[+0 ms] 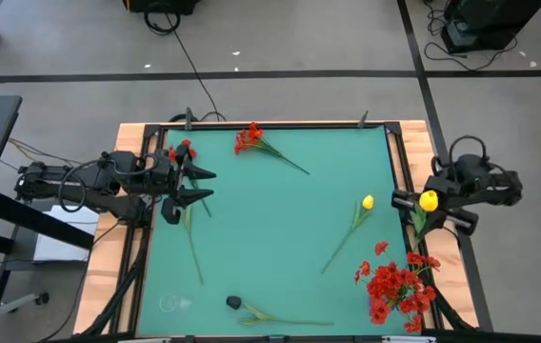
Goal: Sort flowers into vase by color
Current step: Put the left yellow tulip into the violet vase
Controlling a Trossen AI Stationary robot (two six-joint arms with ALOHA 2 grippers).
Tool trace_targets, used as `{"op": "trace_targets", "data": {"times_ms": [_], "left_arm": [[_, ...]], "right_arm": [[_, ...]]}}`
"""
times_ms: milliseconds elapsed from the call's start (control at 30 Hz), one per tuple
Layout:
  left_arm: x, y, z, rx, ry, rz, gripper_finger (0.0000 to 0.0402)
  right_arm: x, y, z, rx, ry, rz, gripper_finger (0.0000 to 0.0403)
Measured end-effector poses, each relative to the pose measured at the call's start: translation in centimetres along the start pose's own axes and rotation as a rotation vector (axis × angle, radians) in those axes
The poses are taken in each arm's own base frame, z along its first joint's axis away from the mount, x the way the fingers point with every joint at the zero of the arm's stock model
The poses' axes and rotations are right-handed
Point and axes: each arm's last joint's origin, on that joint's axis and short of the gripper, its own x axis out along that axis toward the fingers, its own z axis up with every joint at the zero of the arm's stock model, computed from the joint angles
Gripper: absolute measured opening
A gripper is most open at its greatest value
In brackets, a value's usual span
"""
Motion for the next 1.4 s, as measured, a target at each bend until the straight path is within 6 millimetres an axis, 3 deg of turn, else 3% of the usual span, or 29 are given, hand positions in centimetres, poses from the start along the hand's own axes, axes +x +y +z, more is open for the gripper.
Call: {"op": "trace_targets", "data": {"times_ms": [400, 933, 1400], "left_arm": [[0.0, 0.0, 0.0, 0.000, 0.000, 0.000, 0.0212], [0.0, 0.0, 0.0, 0.000, 0.000, 0.000, 0.0212], [0.0, 0.0, 0.0, 0.000, 0.000, 0.000, 0.0212]], "right_arm": [[2.1, -0.9, -0.6, 0.030, 0.004, 0.086, 0.0013], [5.0, -0.7, -2.3, -0.081, 0.102, 0.129, 0.0013], [6.1, -0.2, -4.1, -0.214, 0.224, 0.191, 0.0013]]}}
